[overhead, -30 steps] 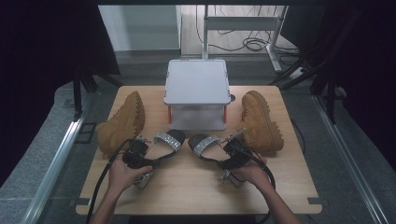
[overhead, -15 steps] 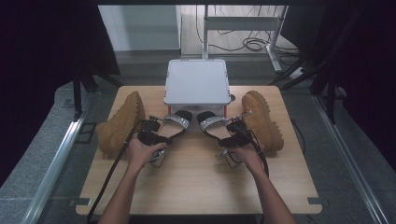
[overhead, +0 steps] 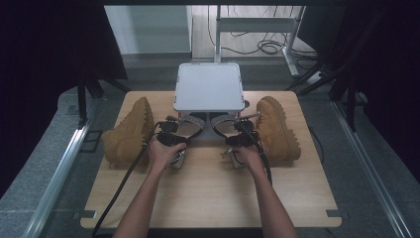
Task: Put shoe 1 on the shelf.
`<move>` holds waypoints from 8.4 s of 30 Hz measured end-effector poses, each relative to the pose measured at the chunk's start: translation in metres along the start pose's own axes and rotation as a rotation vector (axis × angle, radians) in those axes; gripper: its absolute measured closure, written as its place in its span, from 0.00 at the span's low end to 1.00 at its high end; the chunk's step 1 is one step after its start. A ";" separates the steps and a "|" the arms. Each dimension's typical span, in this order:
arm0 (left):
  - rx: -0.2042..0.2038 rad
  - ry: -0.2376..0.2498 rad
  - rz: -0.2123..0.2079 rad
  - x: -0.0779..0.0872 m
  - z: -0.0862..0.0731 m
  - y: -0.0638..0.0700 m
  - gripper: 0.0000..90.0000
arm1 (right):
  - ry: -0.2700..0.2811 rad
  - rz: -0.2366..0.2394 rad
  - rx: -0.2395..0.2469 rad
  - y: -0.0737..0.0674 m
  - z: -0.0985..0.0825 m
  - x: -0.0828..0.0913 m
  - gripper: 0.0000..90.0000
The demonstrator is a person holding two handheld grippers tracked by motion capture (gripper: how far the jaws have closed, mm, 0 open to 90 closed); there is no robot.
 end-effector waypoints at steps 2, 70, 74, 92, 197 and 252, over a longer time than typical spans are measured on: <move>0.011 0.013 0.006 -0.002 0.002 -0.002 0.47 | 0.002 -0.002 -0.009 -0.001 0.002 -0.004 0.47; -0.133 0.224 -0.099 0.062 -0.083 0.019 0.24 | 0.264 0.050 0.126 0.015 -0.075 0.043 0.27; -0.138 0.206 -0.100 0.045 -0.085 0.023 0.24 | 0.260 0.043 0.125 0.014 -0.078 0.033 0.26; -0.133 0.195 -0.003 0.003 -0.066 0.015 0.28 | 0.281 0.021 0.096 0.012 -0.069 -0.006 0.26; 0.017 0.405 0.369 -0.035 0.044 -0.004 0.47 | 0.307 -0.045 0.110 0.007 -0.058 -0.017 0.44; -0.094 0.363 0.201 -0.031 0.024 0.001 0.52 | 0.376 -0.126 0.015 -0.006 -0.040 -0.011 0.46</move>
Point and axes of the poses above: each handheld gripper's, and its own axes: x roughly backward along the jaws, z roughly out of its top, y roughly to its right, the point moved 10 cm from there along -x, roughly forward along the jaws, and after that the axes turned 10 degrees about -x, right-handed, at the moved point
